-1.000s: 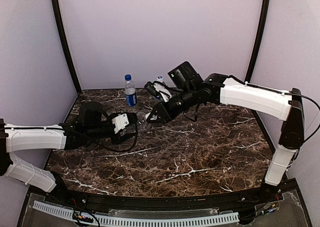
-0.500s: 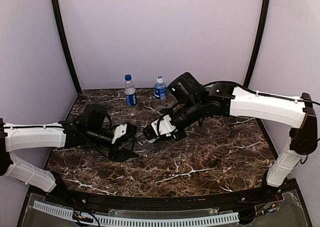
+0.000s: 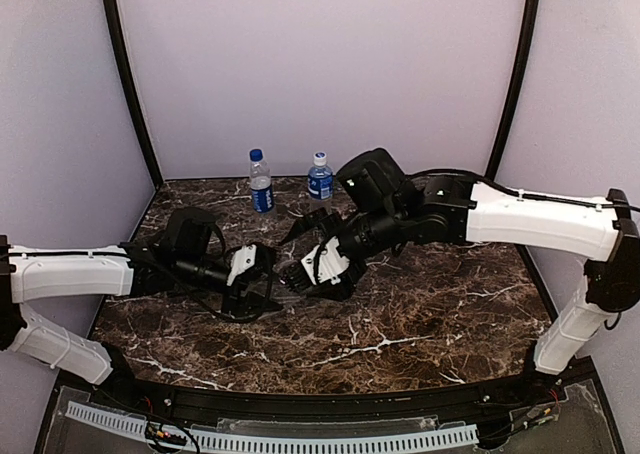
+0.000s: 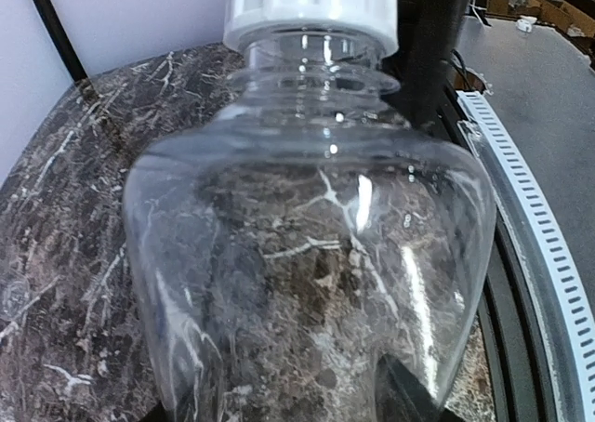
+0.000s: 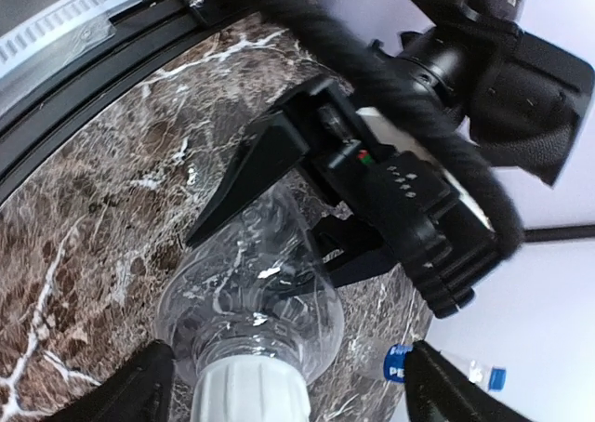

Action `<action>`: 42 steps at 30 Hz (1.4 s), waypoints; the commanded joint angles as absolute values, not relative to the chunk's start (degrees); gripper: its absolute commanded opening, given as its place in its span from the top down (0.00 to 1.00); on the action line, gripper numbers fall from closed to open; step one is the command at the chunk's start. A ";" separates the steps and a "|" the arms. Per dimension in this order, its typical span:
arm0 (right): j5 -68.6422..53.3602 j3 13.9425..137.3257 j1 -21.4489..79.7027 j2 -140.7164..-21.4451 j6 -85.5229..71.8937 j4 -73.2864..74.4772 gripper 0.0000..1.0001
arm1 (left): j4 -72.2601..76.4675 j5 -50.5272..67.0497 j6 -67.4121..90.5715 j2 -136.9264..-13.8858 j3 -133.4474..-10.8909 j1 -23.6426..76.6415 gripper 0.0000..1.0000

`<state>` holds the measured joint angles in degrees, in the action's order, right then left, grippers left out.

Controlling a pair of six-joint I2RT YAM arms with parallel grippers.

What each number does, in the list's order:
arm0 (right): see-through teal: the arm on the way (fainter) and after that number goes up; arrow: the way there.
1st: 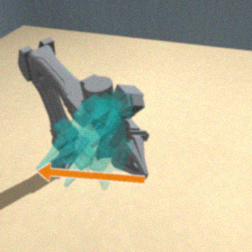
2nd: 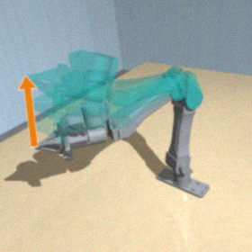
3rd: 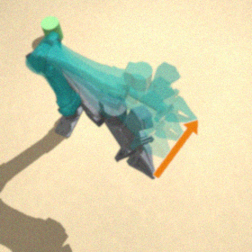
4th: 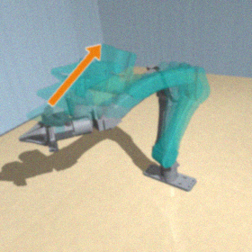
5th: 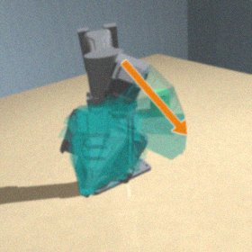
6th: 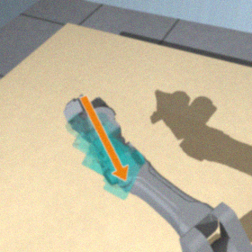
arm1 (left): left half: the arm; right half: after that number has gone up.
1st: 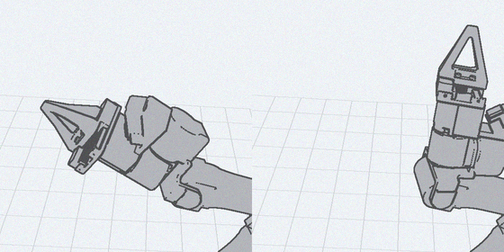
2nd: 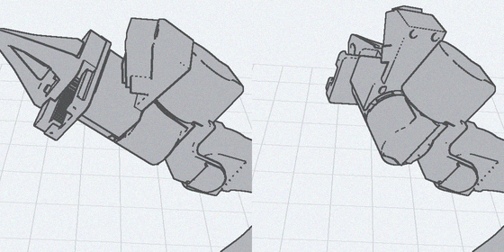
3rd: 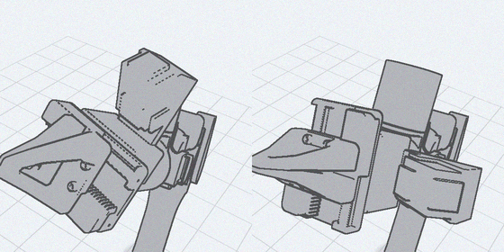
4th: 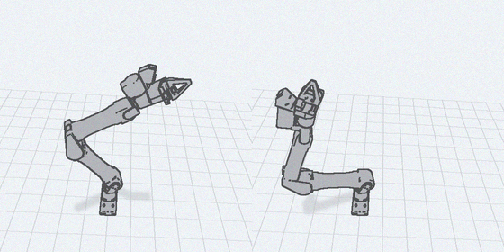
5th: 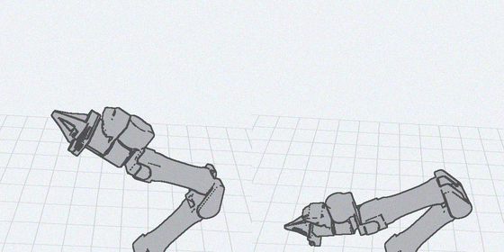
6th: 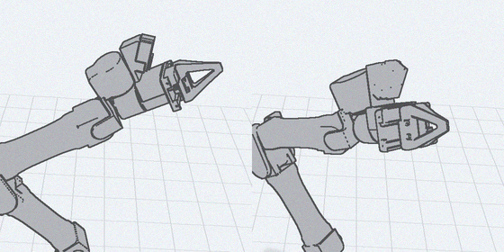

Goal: Unscrew the bottle caps

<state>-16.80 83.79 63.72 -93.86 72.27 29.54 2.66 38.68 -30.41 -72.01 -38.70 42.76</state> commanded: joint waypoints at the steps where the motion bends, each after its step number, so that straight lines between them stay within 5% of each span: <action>1: -18.71 80.01 62.30 -86.72 53.73 16.42 0.02 | 11.87 32.17 -28.35 -70.45 -38.39 43.37 0.45; 11: -20.40 82.17 53.06 -85.00 -0.84 12.43 0.03 | 27.58 7.80 -27.85 -71.19 -36.05 43.36 0.44; 16: -19.37 91.89 48.44 -92.10 -27.48 22.07 0.29 | 29.41 3.32 -30.95 -71.87 -35.74 43.34 0.42; 38: -16.63 101.74 52.99 -102.63 -22.81 33.22 0.41 | 29.97 3.28 -32.21 -72.21 -35.25 43.36 0.40; 42: -17.08 103.36 53.53 -103.76 -21.38 33.87 0.69 | 29.64 3.66 -32.07 -72.12 -35.33 43.40 0.40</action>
